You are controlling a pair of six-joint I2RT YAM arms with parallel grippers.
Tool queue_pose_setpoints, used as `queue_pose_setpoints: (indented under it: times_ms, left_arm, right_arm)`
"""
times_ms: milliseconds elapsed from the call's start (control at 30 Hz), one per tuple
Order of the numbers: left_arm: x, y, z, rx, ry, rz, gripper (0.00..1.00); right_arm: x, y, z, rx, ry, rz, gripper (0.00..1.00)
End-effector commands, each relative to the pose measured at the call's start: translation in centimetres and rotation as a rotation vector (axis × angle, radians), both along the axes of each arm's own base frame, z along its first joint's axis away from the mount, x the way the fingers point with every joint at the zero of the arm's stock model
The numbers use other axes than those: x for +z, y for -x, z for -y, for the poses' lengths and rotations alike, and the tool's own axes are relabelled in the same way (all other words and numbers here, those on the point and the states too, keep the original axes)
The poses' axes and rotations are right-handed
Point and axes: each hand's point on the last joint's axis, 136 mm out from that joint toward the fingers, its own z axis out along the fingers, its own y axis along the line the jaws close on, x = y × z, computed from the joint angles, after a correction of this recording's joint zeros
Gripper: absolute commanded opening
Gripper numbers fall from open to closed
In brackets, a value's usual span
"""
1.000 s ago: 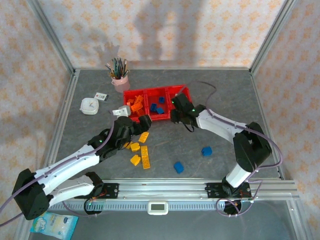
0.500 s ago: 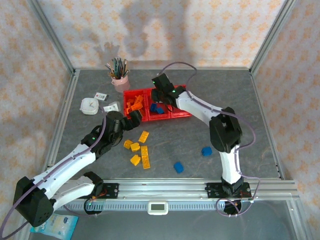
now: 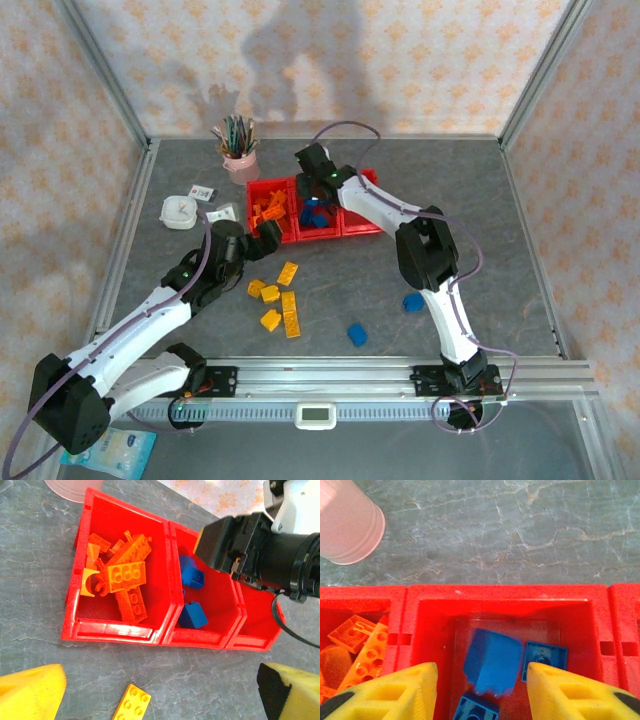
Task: Sort the legos into containers by color
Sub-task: Place the lego in the container, then pick up the lego from the bottom-right of the table.
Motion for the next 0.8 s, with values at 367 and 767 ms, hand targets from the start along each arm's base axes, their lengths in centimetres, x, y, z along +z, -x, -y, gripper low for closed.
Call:
queue_pose_setpoints:
  times_ms: [367, 767]
  left_arm:
    - [2.3, 0.2, 2.5, -0.116, 0.102, 0.035, 0.99]
    - [1.6, 2.6, 8.1, -0.247, 0.124, 0.048, 0.99]
  right_arm:
    - [8.8, 6.5, 5.3, -0.015, -0.110, 0.089, 0.64]
    - [4.5, 14.7, 19.0, -0.305, -0.005, -0.005, 0.78]
